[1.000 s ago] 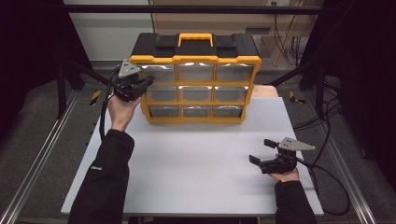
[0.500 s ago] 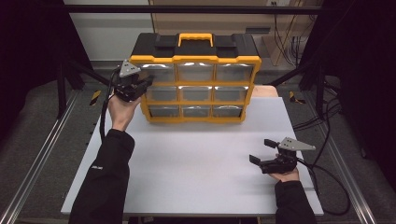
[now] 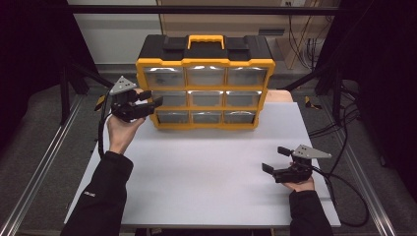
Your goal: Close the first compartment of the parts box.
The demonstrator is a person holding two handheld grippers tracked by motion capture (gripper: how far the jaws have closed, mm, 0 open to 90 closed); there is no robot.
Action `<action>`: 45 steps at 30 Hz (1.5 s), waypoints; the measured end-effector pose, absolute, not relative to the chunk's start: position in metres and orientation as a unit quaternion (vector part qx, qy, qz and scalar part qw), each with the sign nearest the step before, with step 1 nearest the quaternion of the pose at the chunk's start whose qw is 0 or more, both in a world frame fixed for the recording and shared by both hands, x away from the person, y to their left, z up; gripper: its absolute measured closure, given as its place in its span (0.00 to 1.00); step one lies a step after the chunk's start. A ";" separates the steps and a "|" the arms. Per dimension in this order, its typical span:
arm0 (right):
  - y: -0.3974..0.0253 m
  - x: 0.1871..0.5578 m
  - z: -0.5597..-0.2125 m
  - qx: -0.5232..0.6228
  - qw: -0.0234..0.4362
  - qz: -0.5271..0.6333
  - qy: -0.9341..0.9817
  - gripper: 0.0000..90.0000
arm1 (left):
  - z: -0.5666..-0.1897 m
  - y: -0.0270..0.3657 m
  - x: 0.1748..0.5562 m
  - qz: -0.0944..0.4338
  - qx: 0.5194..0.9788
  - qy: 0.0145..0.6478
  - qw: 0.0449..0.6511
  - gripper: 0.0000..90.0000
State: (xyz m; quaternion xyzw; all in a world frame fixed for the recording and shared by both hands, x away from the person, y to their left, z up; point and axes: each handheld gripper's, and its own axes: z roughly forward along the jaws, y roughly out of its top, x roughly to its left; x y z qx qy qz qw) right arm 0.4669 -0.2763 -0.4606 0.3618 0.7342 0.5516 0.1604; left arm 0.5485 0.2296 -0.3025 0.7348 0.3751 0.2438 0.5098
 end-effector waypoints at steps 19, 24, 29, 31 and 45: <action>-0.276 0.467 -0.461 0.362 0.159 0.552 0.735 0.00 | -0.345 0.241 0.508 0.223 0.742 0.351 0.526 0.00; -0.276 0.467 -0.461 0.363 0.159 0.550 0.735 0.00 | -0.362 0.247 0.499 0.222 0.740 0.341 0.536 0.00; -0.276 0.467 -0.461 0.363 0.158 0.550 0.735 0.00 | -0.381 0.253 0.491 0.217 0.746 0.339 0.531 0.00; -0.276 0.467 -0.461 0.363 0.158 0.550 0.735 0.00 | -0.388 0.256 0.489 0.213 0.748 0.338 0.529 0.00; -0.276 0.467 -0.462 0.364 0.155 0.549 0.737 0.00 | -0.431 0.275 0.475 0.188 0.762 0.348 0.513 0.00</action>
